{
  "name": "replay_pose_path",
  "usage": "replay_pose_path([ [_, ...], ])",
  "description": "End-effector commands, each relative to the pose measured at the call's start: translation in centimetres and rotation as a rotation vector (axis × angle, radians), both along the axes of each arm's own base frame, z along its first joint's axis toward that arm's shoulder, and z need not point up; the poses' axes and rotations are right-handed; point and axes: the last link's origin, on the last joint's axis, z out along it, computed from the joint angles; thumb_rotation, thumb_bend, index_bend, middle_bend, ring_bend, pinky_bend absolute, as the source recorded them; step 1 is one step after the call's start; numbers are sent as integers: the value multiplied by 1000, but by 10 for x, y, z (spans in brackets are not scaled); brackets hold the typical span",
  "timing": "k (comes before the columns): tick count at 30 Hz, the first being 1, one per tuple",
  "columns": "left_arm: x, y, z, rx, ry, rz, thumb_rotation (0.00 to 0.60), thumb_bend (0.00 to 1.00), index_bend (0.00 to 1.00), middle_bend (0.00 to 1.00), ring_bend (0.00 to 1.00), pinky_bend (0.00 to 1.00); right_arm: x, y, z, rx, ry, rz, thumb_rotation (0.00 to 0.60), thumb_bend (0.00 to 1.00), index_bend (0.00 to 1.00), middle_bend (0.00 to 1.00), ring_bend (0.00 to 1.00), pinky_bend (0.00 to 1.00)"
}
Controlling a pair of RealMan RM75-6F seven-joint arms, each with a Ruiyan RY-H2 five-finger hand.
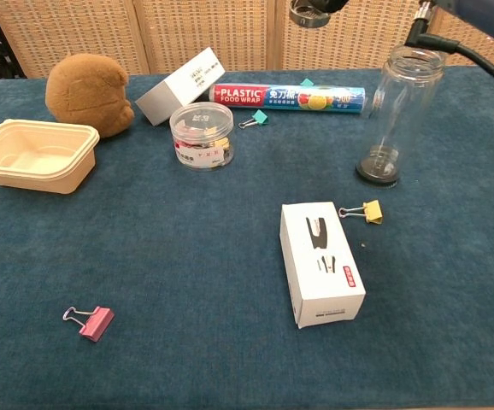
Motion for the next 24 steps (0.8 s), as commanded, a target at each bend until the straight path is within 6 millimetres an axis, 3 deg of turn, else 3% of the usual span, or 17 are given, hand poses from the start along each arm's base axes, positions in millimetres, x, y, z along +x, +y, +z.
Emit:
replay_pose_path([
  [1,0,0,0,0,-2,1,600,0,0,0,0,0,-13,4,11,10,20,-20,600,540,657,0,0,0],
  [12,0,0,3,11,-8,-1,600,0,0,0,0,0,-47,25,44,7,145,-21,600,541,660,0,0,0],
  [16,1,-1,2,9,-9,-5,600,0,0,0,0,0,-63,30,46,18,168,-47,600,542,661,0,0,0],
  [24,1,-2,3,15,-10,-5,600,0,0,0,0,0,-75,30,46,25,192,-66,600,543,661,0,0,0],
])
